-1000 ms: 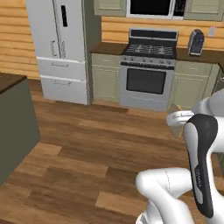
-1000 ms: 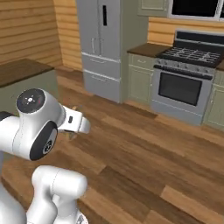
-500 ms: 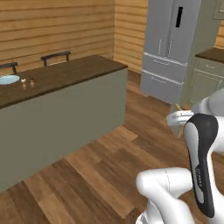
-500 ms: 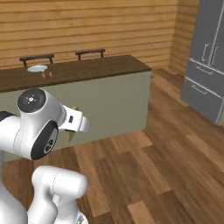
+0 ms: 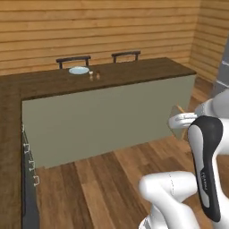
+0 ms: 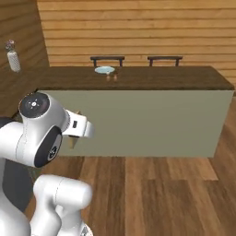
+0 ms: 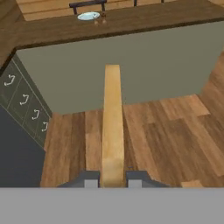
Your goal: Start the toaster. Once the lever pops up, take the bread to the plate on the dining counter.
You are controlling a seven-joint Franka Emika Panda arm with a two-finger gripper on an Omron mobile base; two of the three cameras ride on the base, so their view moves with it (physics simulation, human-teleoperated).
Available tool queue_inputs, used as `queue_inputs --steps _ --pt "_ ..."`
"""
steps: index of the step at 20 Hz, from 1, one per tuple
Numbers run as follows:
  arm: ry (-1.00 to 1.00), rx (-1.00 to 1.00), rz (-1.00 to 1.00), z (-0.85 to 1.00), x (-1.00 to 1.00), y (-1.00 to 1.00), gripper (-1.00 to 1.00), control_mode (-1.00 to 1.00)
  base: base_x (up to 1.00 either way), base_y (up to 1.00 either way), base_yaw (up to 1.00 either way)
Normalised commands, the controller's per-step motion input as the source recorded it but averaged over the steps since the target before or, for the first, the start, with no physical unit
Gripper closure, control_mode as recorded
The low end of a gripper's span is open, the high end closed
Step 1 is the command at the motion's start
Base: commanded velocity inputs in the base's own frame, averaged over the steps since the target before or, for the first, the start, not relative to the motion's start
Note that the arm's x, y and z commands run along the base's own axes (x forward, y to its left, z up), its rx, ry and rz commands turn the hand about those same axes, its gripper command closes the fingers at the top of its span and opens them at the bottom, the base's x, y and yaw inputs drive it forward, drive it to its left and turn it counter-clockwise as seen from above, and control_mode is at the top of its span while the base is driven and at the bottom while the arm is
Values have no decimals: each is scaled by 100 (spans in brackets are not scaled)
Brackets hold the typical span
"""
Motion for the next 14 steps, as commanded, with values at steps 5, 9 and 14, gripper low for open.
queue_inputs --steps 5,9,14 --pt "0 0 0 0 0 0 100 100 74 0 22" --pt "0 0 0 0 0 0 100 100 77 13 12" --pt "0 0 0 0 0 0 100 100 99 17 5"
